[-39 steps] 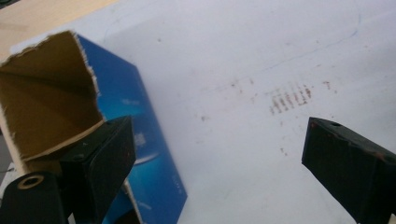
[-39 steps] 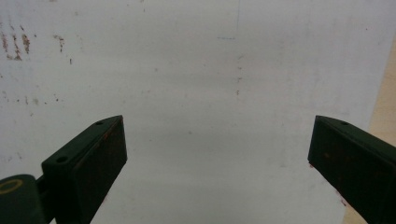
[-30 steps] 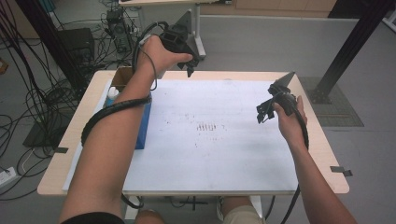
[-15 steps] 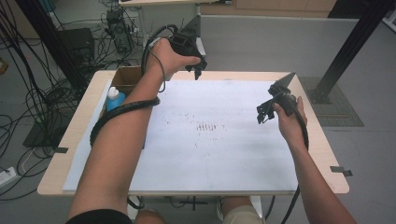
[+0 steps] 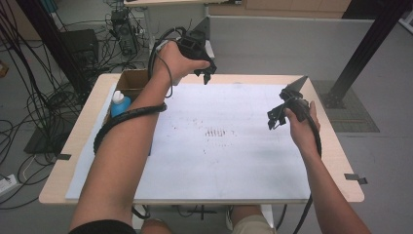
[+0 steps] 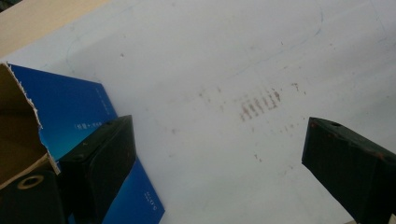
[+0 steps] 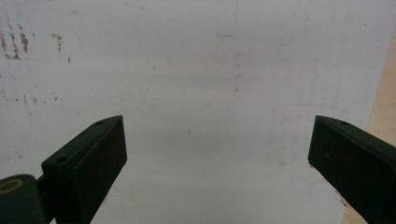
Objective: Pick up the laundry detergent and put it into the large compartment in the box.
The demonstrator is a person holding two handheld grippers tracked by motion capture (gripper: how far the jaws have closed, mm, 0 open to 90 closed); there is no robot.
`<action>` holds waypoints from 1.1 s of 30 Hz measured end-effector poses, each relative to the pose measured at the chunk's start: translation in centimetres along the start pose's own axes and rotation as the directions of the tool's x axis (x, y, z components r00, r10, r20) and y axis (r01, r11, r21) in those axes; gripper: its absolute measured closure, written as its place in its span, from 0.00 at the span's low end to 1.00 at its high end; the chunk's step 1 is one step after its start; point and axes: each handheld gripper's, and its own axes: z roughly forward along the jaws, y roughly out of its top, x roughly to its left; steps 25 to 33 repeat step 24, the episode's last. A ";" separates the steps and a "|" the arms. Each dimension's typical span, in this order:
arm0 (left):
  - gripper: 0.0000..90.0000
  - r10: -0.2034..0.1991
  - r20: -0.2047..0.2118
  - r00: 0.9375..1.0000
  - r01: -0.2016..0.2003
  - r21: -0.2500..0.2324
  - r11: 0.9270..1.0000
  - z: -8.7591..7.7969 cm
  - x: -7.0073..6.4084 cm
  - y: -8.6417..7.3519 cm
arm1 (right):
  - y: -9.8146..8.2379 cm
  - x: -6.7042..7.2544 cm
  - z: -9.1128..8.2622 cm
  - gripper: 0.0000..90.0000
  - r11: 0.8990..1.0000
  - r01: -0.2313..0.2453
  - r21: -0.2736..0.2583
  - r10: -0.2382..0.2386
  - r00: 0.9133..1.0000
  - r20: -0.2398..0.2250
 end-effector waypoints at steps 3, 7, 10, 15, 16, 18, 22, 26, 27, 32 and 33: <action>0.12 0.002 -0.001 1.000 -0.002 -0.002 1.000 0.0 0.0 0.0 | -0.1 0.0 -0.1 0.05 1.000 0.000 -0.003 0.000 1.000 0.000; 0.12 0.007 -0.004 1.000 -0.007 0.000 1.000 0.0 -0.2 0.0 | -0.1 0.1 -0.1 0.05 1.000 0.002 -0.003 -0.002 1.000 0.000; 0.12 0.012 -0.004 1.000 -0.012 0.000 1.000 0.0 -0.3 0.1 | 0.0 0.1 0.0 0.05 1.000 0.002 -0.001 -0.002 1.000 0.000; 0.12 0.013 -0.006 1.000 -0.013 -0.001 1.000 0.0 -0.3 0.1 | 0.0 0.0 0.1 0.05 1.000 -0.001 0.000 0.001 1.000 0.000; 0.12 0.010 -0.007 1.000 -0.010 -0.001 1.000 0.1 -0.4 0.1 | 0.0 -0.1 0.1 0.05 1.000 -0.001 0.000 0.001 1.000 -0.001; 0.12 0.009 -0.006 1.000 -0.009 -0.003 1.000 0.1 -0.4 0.1 | -0.1 -0.1 0.1 0.05 1.000 -0.003 -0.001 0.003 1.000 0.000; 0.12 0.015 -0.004 1.000 -0.015 -0.001 1.000 0.1 -0.4 0.1 | -0.1 -0.2 0.1 0.05 1.000 -0.003 -0.001 0.003 1.000 -0.001; 0.11 0.016 -0.004 1.000 -0.016 -0.002 1.000 0.1 -0.4 0.1 | -0.1 -0.2 0.1 0.05 1.000 -0.003 -0.002 0.003 1.000 -0.001; 0.11 0.016 -0.004 1.000 -0.016 -0.002 1.000 0.1 -0.4 0.1 | -0.1 -0.2 0.1 0.05 1.000 -0.003 -0.002 0.003 1.000 -0.001; 0.11 0.016 -0.004 1.000 -0.016 -0.002 1.000 0.1 -0.4 0.1 | -0.1 -0.2 0.1 0.05 1.000 -0.003 -0.002 0.003 1.000 -0.001; 0.11 0.016 -0.004 1.000 -0.016 -0.002 1.000 0.1 -0.4 0.1 | -0.1 -0.2 0.1 0.05 1.000 -0.003 -0.002 0.003 1.000 -0.001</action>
